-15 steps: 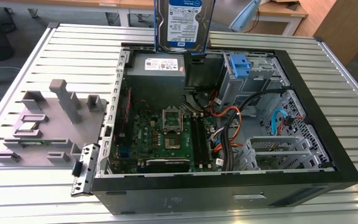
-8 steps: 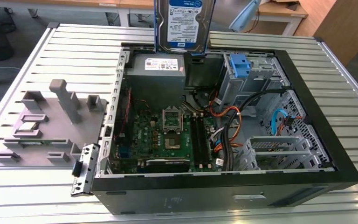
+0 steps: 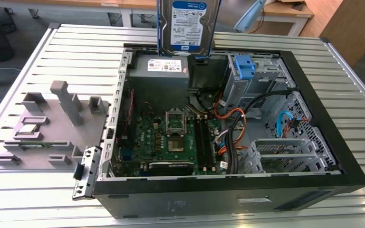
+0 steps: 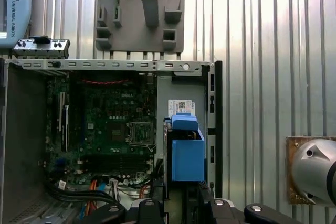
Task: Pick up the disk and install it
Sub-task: 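Pick up the disk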
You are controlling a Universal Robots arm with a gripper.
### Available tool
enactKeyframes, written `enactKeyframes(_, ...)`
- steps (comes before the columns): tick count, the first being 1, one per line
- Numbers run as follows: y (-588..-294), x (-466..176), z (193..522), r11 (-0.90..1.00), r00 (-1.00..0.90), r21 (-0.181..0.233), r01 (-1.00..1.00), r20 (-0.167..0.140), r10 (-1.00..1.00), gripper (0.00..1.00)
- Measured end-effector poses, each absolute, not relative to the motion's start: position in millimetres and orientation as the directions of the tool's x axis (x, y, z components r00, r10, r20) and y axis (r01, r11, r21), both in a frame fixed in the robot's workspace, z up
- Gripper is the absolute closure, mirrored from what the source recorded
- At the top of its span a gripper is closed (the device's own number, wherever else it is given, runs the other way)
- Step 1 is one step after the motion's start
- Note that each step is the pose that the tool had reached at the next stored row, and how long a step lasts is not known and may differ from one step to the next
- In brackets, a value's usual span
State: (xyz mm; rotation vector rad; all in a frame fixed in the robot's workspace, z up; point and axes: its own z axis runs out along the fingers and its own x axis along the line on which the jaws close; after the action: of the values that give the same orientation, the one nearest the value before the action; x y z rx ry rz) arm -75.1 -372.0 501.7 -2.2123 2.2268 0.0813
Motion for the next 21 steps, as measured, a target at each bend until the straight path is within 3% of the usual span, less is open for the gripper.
enactKeyframes(21, -391, -75, 501, 0.006, -0.007, 0.033, -0.999, -0.038, -0.999, 0.65)
